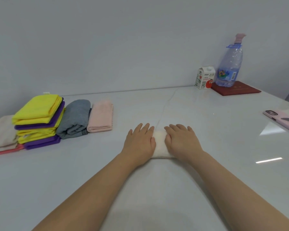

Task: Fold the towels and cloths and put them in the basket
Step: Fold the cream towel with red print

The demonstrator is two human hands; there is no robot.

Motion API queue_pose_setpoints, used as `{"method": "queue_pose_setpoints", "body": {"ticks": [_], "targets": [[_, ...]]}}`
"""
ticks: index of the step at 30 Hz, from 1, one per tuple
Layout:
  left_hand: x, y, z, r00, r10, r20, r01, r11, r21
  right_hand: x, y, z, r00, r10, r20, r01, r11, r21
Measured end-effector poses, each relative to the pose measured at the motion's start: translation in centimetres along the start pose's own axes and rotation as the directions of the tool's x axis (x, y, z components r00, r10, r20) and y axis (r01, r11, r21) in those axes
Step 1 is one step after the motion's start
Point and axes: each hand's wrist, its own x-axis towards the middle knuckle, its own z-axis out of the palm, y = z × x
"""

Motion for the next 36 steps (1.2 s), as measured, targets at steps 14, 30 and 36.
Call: {"method": "queue_pose_setpoints", "body": {"ticks": [14, 30, 36], "targets": [[-3.0, -3.8, -1.1, 1.000, 0.003, 0.003, -0.002, 0.964, -0.266, 3.0, -4.1, -1.7, 0.940, 0.273, -0.206, -0.227, 0.948, 0.223], [3.7, -12.5, -2.8, 0.911, -0.148, -0.384, 0.113, 0.987, -0.111, 10.2, -8.5, 1.1, 0.966, -0.041, 0.256, -0.082, 0.888, 0.452], [5.9, -13.5, -0.1, 0.865, -0.387, -0.318, 0.319, 0.915, -0.246, 15.1, -9.4, 1.9, 0.952, -0.179, 0.248, 0.064, 0.909, 0.412]]}}
